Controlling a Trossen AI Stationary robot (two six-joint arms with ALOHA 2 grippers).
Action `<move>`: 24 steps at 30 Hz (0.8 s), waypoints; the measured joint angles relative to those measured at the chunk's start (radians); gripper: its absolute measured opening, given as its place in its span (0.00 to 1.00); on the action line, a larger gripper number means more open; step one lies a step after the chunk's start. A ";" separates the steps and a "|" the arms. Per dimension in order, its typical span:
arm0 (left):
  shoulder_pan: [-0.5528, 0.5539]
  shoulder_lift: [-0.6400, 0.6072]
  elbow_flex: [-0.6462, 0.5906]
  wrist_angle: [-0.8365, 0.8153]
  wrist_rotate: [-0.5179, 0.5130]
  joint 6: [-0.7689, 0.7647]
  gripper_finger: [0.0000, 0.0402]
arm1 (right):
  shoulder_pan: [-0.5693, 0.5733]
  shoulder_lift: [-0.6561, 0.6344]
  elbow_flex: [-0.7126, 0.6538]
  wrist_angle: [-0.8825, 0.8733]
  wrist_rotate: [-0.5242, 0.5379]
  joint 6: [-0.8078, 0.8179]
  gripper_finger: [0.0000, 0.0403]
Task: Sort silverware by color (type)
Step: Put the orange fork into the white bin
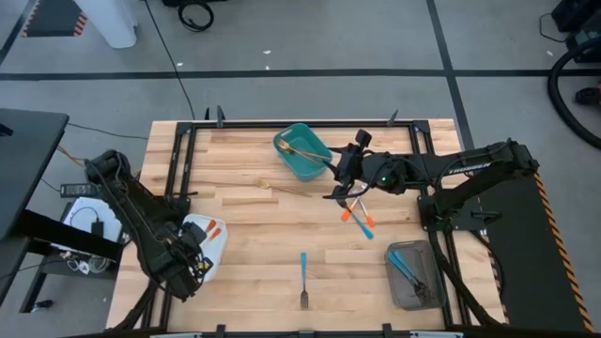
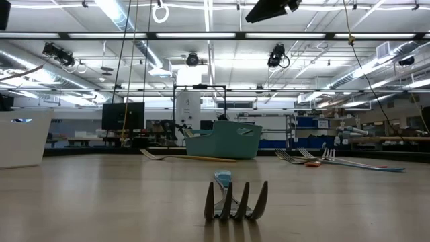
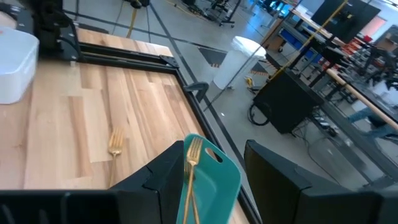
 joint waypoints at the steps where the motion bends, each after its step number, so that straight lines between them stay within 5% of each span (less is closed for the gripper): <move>1: 0.009 -0.005 0.000 0.004 0.000 0.011 0.04 | 0.000 0.000 0.000 0.004 -0.008 0.000 0.43; 24: 0.049 -0.014 0.000 0.049 0.057 0.072 0.04 | -0.010 0.000 0.000 0.011 -0.023 -0.008 0.43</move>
